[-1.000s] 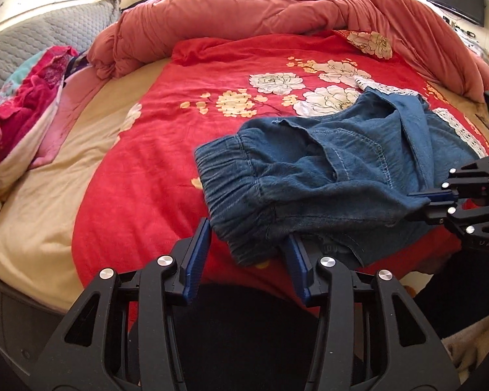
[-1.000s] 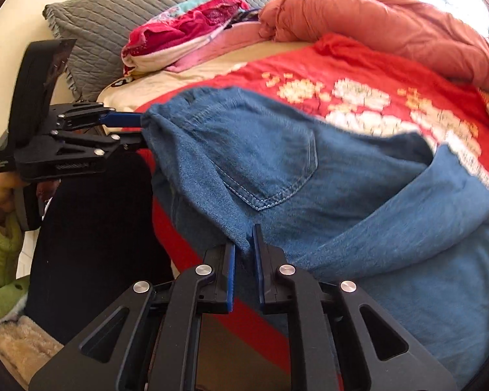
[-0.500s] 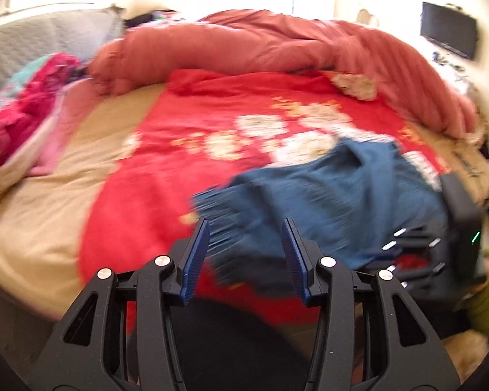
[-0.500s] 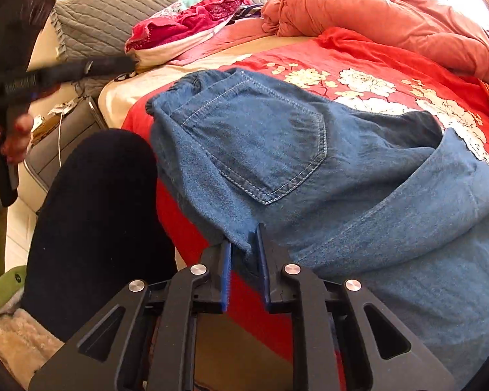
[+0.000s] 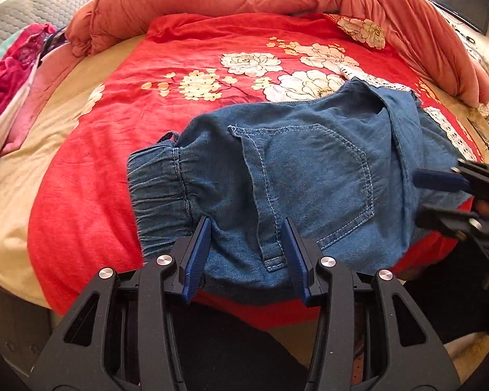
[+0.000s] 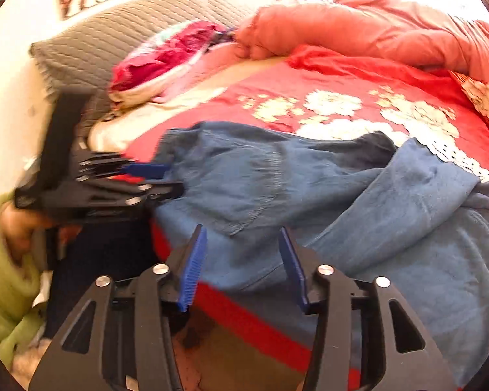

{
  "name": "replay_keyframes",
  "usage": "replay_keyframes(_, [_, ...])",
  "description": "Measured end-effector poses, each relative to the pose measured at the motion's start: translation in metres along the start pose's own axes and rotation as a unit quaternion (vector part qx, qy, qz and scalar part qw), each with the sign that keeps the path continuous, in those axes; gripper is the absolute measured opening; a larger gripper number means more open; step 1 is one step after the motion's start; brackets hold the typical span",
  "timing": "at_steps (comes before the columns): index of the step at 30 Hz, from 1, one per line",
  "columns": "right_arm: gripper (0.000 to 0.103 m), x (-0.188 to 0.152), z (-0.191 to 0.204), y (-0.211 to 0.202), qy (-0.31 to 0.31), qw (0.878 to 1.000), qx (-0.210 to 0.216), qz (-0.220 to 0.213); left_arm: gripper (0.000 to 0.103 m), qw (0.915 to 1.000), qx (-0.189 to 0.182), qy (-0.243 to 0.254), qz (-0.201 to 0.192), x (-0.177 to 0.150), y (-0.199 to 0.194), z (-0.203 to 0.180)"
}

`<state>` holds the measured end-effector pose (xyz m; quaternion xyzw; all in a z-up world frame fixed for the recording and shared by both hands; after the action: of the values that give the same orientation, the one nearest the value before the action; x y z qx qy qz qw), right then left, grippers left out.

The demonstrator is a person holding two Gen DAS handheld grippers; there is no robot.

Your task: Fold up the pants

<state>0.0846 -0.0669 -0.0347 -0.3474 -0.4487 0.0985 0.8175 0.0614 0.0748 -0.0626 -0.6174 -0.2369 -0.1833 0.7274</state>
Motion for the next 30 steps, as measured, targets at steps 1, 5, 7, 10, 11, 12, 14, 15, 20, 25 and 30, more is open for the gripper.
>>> replay_keyframes(1, [0.046,-0.001,-0.008,0.010,0.010,1.000,-0.012,0.016,0.037,1.0000,-0.001,-0.001,0.000,0.000,0.000,0.000])
replay_keyframes(5, [0.046,-0.013,-0.023,0.031,0.026,0.998,-0.038,0.042,0.037,0.9999,-0.009,-0.006,0.003,-0.001,0.002,0.001])
replay_keyframes(7, [0.046,-0.014,-0.021,0.030,0.020,0.998,-0.040,0.043,0.037,0.9999,-0.009,-0.006,0.003,0.000,0.002,0.001])
replay_keyframes(10, [0.046,-0.013,-0.021,0.019,0.031,0.999,-0.020,0.021,0.037,0.9999,-0.013,-0.009,-0.005,0.001,-0.002,0.002])
replay_keyframes(11, [0.048,-0.011,-0.021,0.015,0.035,0.999,-0.016,0.014,0.037,0.9998,-0.011,-0.013,-0.010,0.001,-0.005,0.004])
replay_keyframes(12, [0.051,-0.010,-0.023,0.004,0.041,0.999,-0.013,0.000,0.037,0.9994,-0.011,-0.023,-0.022,0.002,-0.013,0.006])
replay_keyframes(14, [0.054,-0.002,-0.027,-0.011,0.050,0.998,-0.020,-0.022,0.038,0.9978,-0.030,-0.043,-0.041,0.004,-0.031,0.006])
replay_keyframes(15, [0.054,0.000,-0.031,-0.020,0.055,0.998,-0.024,-0.034,0.038,0.9972,-0.035,-0.045,-0.048,0.006,-0.037,0.004])
replay_keyframes(20, [0.059,0.003,-0.058,-0.063,0.085,0.991,-0.066,-0.084,0.038,0.9934,-0.071,-0.030,-0.085,0.028,-0.064,-0.022])
replay_keyframes(25, [0.060,-0.005,-0.090,-0.087,0.111,0.982,-0.115,-0.103,0.039,0.9909,-0.116,-0.010,-0.068,0.038,-0.052,-0.062])
replay_keyframes(30, [0.061,-0.015,-0.114,-0.100,0.132,0.975,-0.142,-0.112,0.039,0.9838,-0.178,0.001,-0.019,0.041,-0.022,-0.105])
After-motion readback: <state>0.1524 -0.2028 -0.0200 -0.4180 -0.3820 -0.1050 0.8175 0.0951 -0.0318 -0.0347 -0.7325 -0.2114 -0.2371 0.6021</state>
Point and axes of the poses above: each gripper's, at about its wrist camera, not at the fingertips, and y roughly the way its jaws point, z to its left, x to its top, the point moved 5 cm from there along y, roughly the way its jaws point, and after that the axes turned 10 degrees about x, right-handed, at the moved point
